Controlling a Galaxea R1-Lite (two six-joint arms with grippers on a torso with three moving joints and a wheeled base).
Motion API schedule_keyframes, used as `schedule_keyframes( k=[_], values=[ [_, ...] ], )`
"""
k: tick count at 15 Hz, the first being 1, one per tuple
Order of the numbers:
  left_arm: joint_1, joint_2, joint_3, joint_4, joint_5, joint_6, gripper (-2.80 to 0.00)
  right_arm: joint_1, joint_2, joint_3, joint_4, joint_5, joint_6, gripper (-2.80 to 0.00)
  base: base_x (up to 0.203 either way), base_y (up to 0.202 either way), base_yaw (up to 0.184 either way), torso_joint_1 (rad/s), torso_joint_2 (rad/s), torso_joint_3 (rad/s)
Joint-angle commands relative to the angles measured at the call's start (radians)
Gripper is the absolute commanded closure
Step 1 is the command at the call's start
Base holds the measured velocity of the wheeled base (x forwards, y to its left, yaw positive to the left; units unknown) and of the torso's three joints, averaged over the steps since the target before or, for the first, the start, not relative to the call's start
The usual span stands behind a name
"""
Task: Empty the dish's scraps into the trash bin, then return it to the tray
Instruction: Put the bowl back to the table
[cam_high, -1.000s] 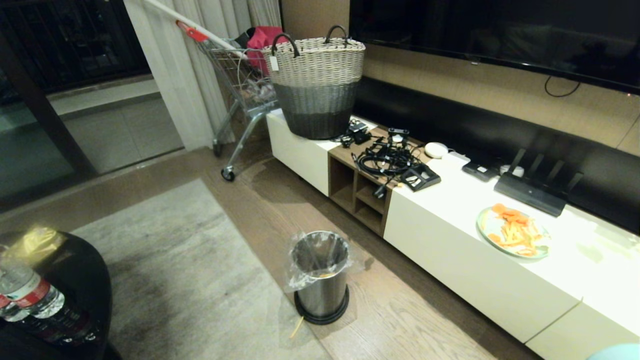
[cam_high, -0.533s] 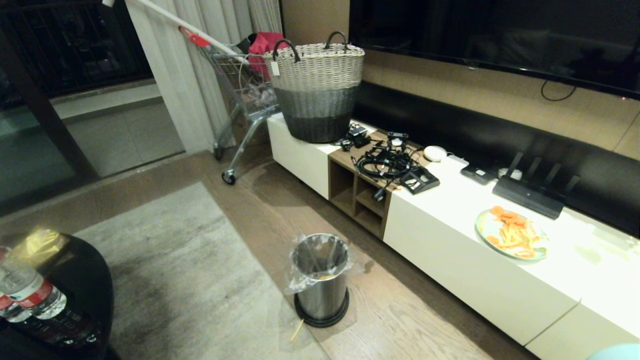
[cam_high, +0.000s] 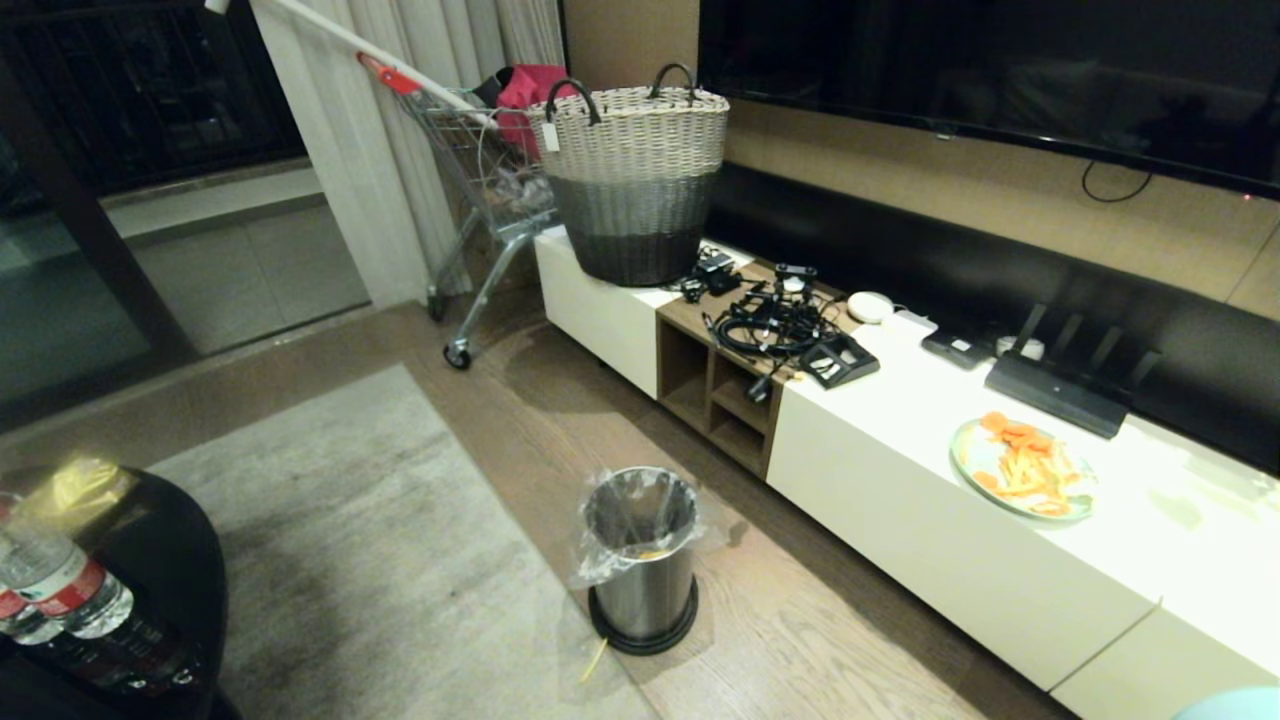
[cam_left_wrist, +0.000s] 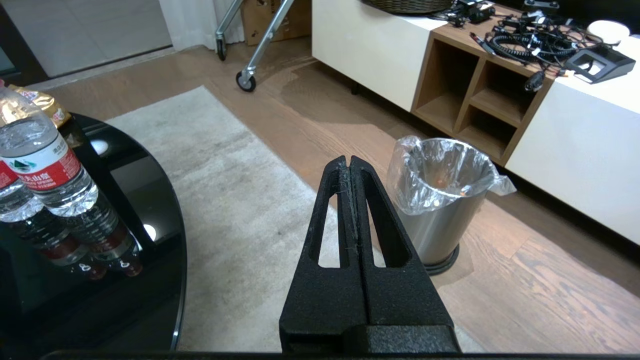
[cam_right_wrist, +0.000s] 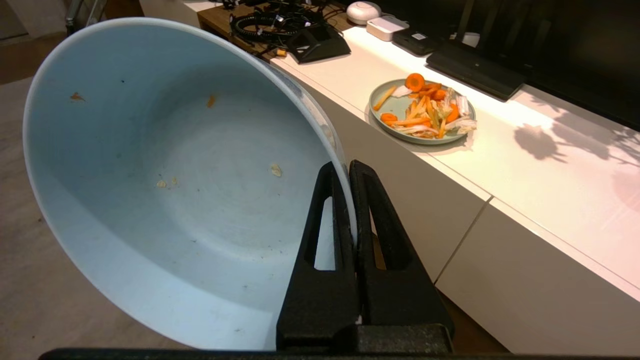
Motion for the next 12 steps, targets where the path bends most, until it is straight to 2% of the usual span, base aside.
schedule_keyframes(
  k=[1, 3, 5, 12],
  values=[
    [0.001, 0.0, 0.0, -0.001, 0.001, -0.001, 0.0, 0.0, 0.001, 0.0, 0.0, -0.001, 0.001, 0.0, 0.0, 0.0, 0.0, 0.0, 0.0, 0.0],
    [0.001, 0.0, 0.0, -0.001, 0.001, -0.001, 0.0, 0.0, 0.001, 0.0, 0.0, -0.001, 0.001, 0.0, 0.0, 0.0, 0.0, 0.0, 0.0, 0.0],
    [-0.001, 0.0, 0.0, -0.001, 0.001, -0.001, 0.0, 0.0, 0.001, 0.0, 0.0, -0.001, 0.002, 0.0, 0.002, -0.001, 0.098, -0.002, 0.01, 0.005],
    [0.001, 0.0, 0.0, -0.001, 0.001, -0.001, 0.0, 0.0, 0.001, 0.0, 0.0, -0.001, 0.001, 0.0, 0.001, -0.008, 0.168, 0.004, 0.0, 0.003]
  ],
)
